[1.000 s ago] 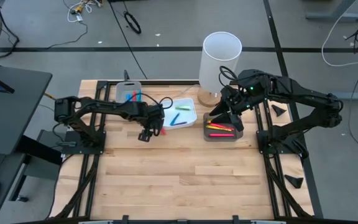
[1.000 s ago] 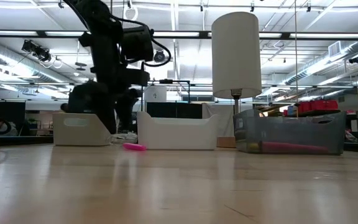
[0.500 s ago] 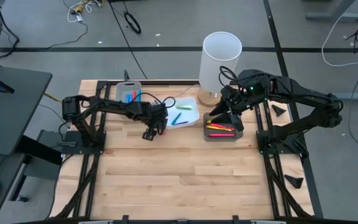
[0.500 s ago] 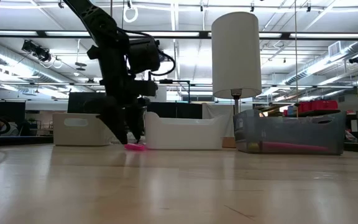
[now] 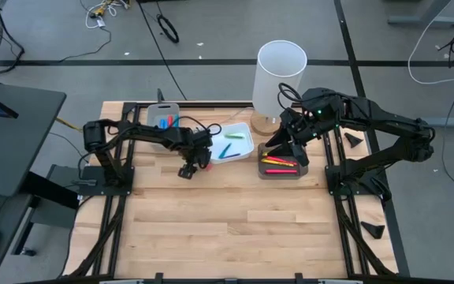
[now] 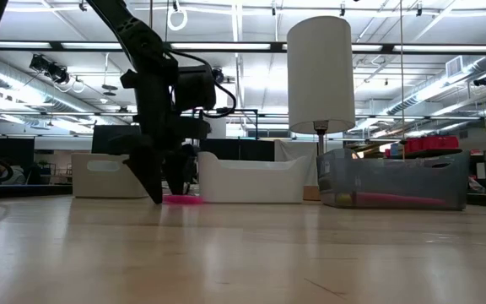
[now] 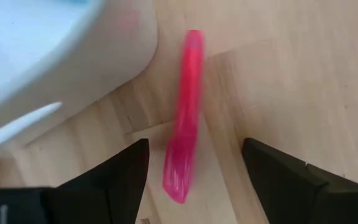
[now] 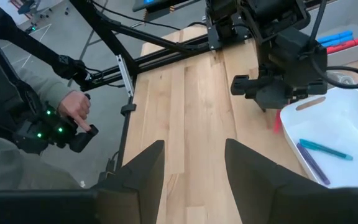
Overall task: Pick & Place Markers
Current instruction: Put the transparent pink pen into the white bin
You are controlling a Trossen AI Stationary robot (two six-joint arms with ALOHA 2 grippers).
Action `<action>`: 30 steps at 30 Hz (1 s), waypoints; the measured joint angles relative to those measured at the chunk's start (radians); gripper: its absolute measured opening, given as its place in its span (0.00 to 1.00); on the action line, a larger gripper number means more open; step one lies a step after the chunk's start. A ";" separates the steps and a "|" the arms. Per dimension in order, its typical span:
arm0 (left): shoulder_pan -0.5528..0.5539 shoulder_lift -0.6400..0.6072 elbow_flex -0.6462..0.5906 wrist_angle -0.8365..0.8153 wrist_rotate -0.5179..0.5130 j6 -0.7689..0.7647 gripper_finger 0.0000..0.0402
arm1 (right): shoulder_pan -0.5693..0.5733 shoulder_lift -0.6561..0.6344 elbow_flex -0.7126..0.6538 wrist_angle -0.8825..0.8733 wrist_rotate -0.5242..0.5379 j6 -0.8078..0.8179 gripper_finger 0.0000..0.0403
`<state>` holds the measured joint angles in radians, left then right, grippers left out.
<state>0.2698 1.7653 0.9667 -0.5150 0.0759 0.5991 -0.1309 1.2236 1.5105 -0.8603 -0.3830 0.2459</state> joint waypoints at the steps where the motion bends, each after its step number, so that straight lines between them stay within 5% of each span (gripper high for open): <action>1: -0.004 0.000 0.000 0.000 -0.003 0.001 0.67 | 0.000 0.000 0.000 0.000 0.000 -0.001 0.42; 7: -0.005 -0.001 -0.001 -0.030 0.018 0.000 0.58 | 0.000 0.000 0.000 0.001 0.001 -0.021 0.42; 22: -0.024 -0.002 -0.001 -0.033 0.060 -0.117 0.13 | 0.000 0.000 0.000 0.000 0.001 -0.023 0.42; 30: -0.035 -0.006 -0.001 -0.058 0.060 -0.196 0.13 | 0.000 0.000 0.000 0.001 0.001 -0.025 0.42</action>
<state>0.2349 1.7592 0.9653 -0.5726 0.1360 0.4027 -0.1308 1.2236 1.5105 -0.8597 -0.3819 0.2205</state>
